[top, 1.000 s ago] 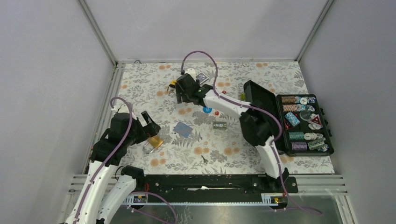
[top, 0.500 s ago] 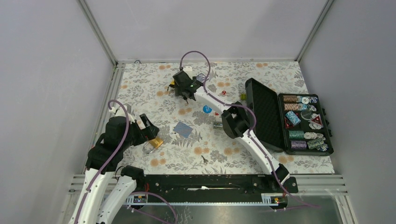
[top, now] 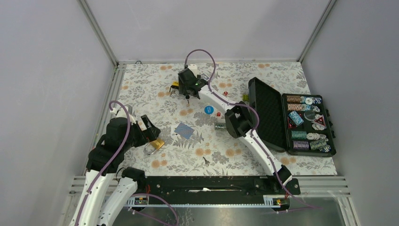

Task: Lock with the key
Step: Pick up the lock from the center of the board.

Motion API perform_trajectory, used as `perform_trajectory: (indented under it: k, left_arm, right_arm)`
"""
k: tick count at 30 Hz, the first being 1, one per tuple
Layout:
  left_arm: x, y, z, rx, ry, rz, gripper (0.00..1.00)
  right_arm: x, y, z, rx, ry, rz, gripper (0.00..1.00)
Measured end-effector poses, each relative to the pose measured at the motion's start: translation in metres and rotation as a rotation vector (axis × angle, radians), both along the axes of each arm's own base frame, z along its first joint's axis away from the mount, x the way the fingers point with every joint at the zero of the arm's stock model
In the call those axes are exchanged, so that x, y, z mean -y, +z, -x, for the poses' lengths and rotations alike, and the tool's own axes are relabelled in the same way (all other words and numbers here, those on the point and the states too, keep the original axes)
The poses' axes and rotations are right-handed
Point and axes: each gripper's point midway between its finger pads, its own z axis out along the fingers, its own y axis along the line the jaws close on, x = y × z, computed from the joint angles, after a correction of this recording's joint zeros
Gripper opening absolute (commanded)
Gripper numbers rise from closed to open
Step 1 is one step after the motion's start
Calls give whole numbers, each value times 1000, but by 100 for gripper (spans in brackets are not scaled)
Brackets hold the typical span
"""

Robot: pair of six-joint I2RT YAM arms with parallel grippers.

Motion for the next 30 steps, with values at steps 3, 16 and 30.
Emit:
perform_trajectory:
  k: [3,16,30]
  left_arm:
    - [0,0,0,0,0,0,99]
    - [0,0,0,0,0,1,99]
    - [0,0,0,-2,0,0,99]
  right_arm:
    - [-4,0,-3,10,12,-6,77]
    - [-19,2,-4,21,83,-45,78]
    - [-17,1,-4,22,79,-39,64]
